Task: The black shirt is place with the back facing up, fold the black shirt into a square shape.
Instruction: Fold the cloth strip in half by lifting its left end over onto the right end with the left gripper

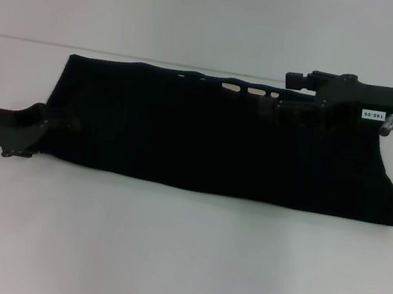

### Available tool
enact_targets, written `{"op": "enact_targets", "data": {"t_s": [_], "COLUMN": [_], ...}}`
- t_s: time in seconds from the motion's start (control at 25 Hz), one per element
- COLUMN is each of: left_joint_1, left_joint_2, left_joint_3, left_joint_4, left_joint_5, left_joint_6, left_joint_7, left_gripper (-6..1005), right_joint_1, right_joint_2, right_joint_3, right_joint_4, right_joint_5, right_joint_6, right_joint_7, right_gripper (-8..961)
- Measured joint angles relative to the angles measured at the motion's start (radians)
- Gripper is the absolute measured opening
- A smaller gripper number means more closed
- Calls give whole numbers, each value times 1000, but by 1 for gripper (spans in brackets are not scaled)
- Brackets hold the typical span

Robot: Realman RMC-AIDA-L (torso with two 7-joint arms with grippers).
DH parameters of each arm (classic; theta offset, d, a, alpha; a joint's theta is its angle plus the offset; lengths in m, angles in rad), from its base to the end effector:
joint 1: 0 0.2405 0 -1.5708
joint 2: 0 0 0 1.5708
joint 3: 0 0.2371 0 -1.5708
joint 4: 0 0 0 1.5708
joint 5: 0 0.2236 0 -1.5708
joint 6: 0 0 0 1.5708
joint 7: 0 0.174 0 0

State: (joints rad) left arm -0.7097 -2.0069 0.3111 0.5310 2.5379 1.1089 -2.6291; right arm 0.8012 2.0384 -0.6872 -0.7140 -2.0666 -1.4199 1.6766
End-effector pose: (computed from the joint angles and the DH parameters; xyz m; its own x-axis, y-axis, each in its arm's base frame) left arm -0.3271 0.4089 0.0149 -0.2189 0.7855 0.5789 0.9692 0.2434 0.0362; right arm 0.1620 0.4280 0.0089 0.8128 -0.3413 -0.4721 -0.4737 -0.8589 -0.1945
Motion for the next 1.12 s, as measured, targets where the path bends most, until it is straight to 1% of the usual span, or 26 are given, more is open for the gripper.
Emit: {"op": "enact_targets", "data": {"t_s": [0.48, 0.88, 0.96, 1.12], "left_joint_1": [-2, 5, 14, 42], "left_joint_2": [-1, -2, -3, -3], "left_joint_3": [3, 1, -14, -74], "left_joint_4": [3, 4, 11, 32], "left_joint_5": [5, 22, 11, -6], "left_joint_6": [-11, -22, -13, 24], "left_joint_7": [12, 41, 68, 140], "left_gripper": [588, 238, 169, 63], "right_joint_1": [1, 1, 0, -2], "right_joint_2": [-1, 2, 4, 7], "right_joint_3": [0, 0, 0, 1], "right_joint_4": [-1, -1, -1, 6], "right_joint_5": [0, 0, 2, 16], "right_joint_6": [3, 10, 16, 27], "right_joint_7": [0, 0, 0, -1], "right_gripper": [928, 927, 927, 928]}}
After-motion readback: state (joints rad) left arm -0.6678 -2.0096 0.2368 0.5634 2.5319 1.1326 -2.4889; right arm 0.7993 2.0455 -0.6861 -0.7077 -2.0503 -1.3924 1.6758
